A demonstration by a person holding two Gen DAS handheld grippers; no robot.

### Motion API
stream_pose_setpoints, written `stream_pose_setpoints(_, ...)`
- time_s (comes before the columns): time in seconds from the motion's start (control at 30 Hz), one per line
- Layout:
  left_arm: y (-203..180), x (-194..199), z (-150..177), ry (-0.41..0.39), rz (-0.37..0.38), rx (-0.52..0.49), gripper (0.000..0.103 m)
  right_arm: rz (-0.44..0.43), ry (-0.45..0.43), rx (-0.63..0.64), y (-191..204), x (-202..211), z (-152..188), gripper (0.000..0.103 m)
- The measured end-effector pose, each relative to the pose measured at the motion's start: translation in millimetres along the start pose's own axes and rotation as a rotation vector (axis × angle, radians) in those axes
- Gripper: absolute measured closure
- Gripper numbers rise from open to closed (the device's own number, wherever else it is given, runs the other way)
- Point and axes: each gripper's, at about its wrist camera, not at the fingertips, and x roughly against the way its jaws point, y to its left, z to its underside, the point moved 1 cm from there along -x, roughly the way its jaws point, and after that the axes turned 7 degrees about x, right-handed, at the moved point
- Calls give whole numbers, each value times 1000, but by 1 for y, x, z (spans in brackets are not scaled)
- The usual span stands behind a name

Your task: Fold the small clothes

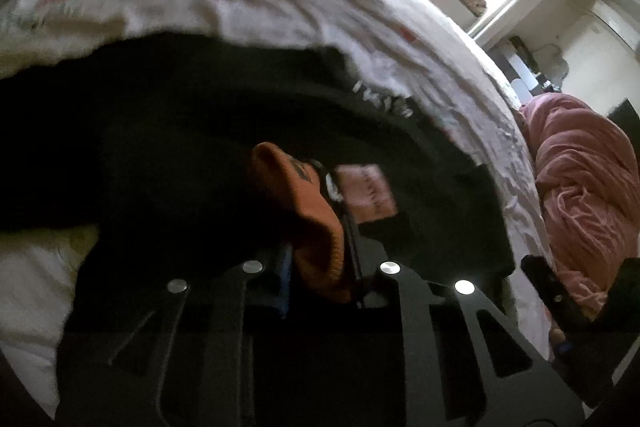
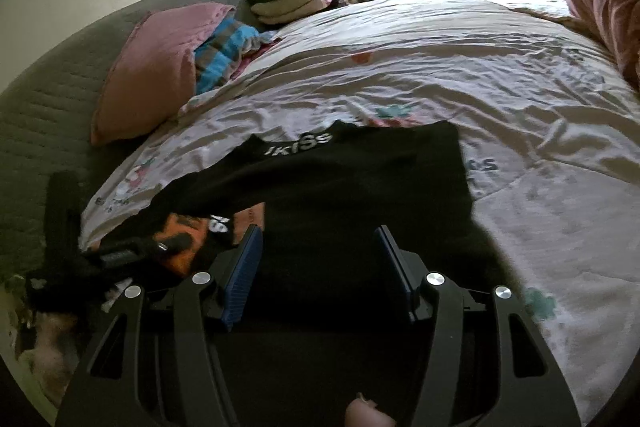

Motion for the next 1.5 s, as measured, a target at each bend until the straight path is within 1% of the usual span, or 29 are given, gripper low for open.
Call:
stream_pose_setpoints(0.03,-4,4,-2,-8,6,-8,93,7,0,-7,-4,1,0,47)
stream_pose_setpoints(0.1,-14,15,-8,-30,47,-15,95,18,-2,-22,-10,3,0,47)
stream_pose_setpoints(0.23,-42,44,-16,-118,77,-91,96,54,-7,-48,-24,9,-2,47)
stream_pose_setpoints(0.3,-52,55,-19,-154,75,-127,97,68,-8,-51,-27,10,-2,47)
stream_pose_setpoints(0.37,-50,61,-22,-176,72,-136,97,77,-4,-51,-29,8,-2,47)
stream_pose_setpoints(0.4,-49,61,-22,-181,58,-140,97,81,-2,-49,-30,8,-1,47)
stream_pose_setpoints(0.43,-44,58,-22,-185,28,-147,97,87,2,-47,-30,7,-1,47)
stream_pose_setpoints(0.47,-40,56,-21,-184,8,-147,97,93,7,-44,-30,5,0,47)
stream_pose_setpoints(0.6,-15,34,-17,-121,-31,-99,97,112,23,-28,-27,-1,2,47)
stream_pose_setpoints(0.8,7,25,-9,-102,-60,-71,96,143,35,3,-23,-8,1,47)
stream_pose_setpoints(0.97,15,25,-7,-112,-93,-71,95,145,52,44,-13,-18,-2,47)
stream_pose_setpoints(1.07,20,33,-8,-139,-118,-69,94,147,70,79,-6,-26,-6,47)
stream_pose_setpoints(1.13,22,42,-10,-175,-145,-73,91,152,93,101,-2,-34,-7,47)
stream_pose_setpoints(1.17,22,46,-10,-188,-151,-77,91,147,102,110,0,-37,-8,47)
stream_pose_setpoints(1.23,18,48,-11,-189,-141,-85,91,151,115,132,4,-44,-8,47)
stream_pose_setpoints(1.37,7,37,-7,-144,-120,-116,91,147,133,153,9,-53,-8,47)
stream_pose_setpoints(1.5,3,14,4,-81,-138,-147,91,143,150,152,8,-59,-5,47)
